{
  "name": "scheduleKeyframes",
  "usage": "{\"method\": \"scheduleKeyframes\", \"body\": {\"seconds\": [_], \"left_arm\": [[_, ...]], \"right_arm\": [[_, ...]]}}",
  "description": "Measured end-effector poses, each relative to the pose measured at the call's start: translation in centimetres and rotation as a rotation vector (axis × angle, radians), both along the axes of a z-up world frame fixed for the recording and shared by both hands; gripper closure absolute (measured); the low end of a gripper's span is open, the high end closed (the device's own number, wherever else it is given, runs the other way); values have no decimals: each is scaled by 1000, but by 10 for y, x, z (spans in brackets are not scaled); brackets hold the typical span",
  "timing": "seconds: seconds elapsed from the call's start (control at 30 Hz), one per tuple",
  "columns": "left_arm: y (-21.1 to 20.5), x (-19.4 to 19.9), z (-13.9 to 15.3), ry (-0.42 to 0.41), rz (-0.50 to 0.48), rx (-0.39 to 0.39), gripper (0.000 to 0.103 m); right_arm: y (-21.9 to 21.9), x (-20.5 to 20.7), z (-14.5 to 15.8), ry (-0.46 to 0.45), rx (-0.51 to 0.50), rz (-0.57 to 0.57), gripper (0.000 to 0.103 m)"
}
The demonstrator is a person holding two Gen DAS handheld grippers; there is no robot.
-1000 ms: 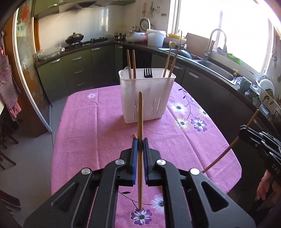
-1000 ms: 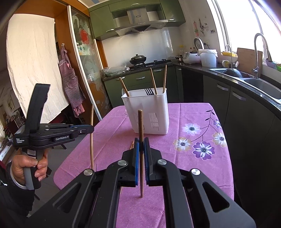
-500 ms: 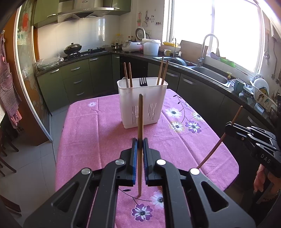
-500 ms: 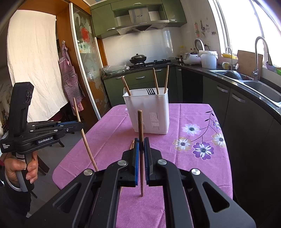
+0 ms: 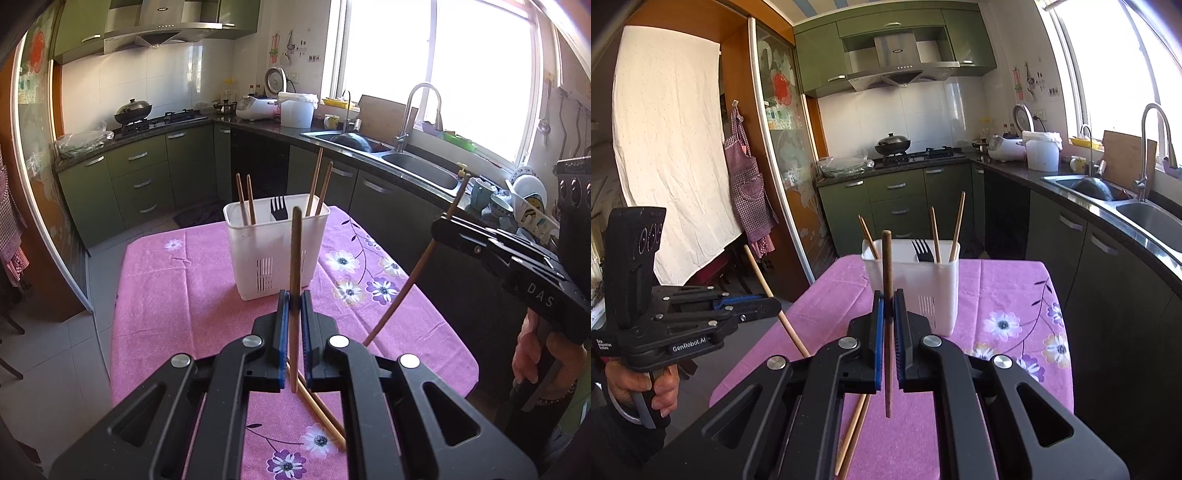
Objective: Organize utensils
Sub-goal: 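Lift both chopsticks over the white holder and drop them in, opening both grippers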
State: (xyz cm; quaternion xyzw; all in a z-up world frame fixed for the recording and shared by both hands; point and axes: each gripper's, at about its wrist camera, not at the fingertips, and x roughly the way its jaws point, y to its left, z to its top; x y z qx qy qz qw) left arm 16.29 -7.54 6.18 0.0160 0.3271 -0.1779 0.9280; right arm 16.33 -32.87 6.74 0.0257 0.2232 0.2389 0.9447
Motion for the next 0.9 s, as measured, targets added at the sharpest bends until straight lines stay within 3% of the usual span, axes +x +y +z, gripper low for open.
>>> {"method": "scheduleKeyframes", "body": {"seconds": [0.27,0.43,0.67,0.9], "left_arm": [[-11,27,63,-124,-13,-22,97],[-20,49,97,-194,-14,-46,97],[-36,90,119,-263,16,-34,97],[-44,129,104,-247,43,-27,97]], "right_arm": [[10,45,73,-152,39,-50,97],[22,83,100,-185,32,-65,97],[34,141,107,-186,10,-97,97],[40,183,85,-134,-29,-109,97]]}}
